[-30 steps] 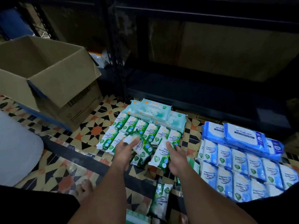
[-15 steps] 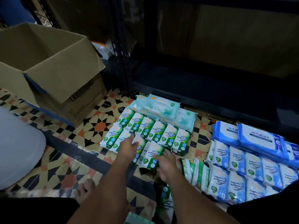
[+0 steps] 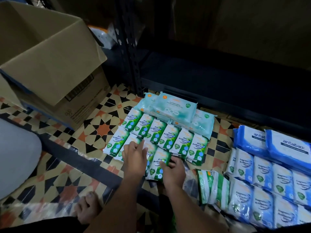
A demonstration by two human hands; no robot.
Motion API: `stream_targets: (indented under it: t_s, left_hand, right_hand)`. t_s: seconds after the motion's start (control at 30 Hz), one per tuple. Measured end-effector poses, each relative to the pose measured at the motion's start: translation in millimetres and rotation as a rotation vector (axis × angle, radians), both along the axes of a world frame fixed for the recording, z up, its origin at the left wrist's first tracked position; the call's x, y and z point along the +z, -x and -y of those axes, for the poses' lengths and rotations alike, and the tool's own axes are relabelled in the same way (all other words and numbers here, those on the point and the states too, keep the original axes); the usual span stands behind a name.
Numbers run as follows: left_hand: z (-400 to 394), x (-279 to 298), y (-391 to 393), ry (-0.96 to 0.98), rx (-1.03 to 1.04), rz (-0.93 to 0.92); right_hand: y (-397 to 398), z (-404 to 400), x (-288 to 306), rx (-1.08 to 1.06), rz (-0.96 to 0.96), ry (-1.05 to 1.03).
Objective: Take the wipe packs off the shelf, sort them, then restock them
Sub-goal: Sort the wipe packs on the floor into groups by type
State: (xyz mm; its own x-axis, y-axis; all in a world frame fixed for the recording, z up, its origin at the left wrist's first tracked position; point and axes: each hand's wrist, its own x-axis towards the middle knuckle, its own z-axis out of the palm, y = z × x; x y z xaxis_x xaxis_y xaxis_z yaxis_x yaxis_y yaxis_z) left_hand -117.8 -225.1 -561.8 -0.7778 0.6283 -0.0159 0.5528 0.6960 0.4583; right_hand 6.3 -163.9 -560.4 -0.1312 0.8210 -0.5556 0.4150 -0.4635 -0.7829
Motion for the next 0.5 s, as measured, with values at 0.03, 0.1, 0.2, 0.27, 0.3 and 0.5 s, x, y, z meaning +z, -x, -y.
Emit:
stream_targets:
  t_s: [0.03,0.1,0.2,0.27,0.3,0.5]
  left_hand:
    - [0.9,-1.7,0.0,0.022,0.015,-0.06]
    - [3.9,-6.5,0.2,0.061,0.033,-0.132]
    - [8.0,-16.7,4.6,0.197,0.111,-0.108]
    - [10.2,-22.9,9.1,0.241,0.139,-0.07]
    - [11.0,-24.5,10.8,0.242,0.133,-0.063]
    - [12.3,-27.5,15.6,0.151,0.106,0.02]
  right_hand:
    - [0.5,1.4,-1.9,0.003,0.025,-0.021]
    - [0.8,3.9,-7.9,0.015,0.064,-0.061]
    - [1.7,4.7,-13.8,0.052,0.097,-0.093]
    - [2.6,3.0,-15.2,0.069,0.102,-0.103]
    - [3.3,2.2,-14.0,0.075,0.104,-0.102]
    - [6.1,-0.8,-12.0,0.09,0.126,-0.09]
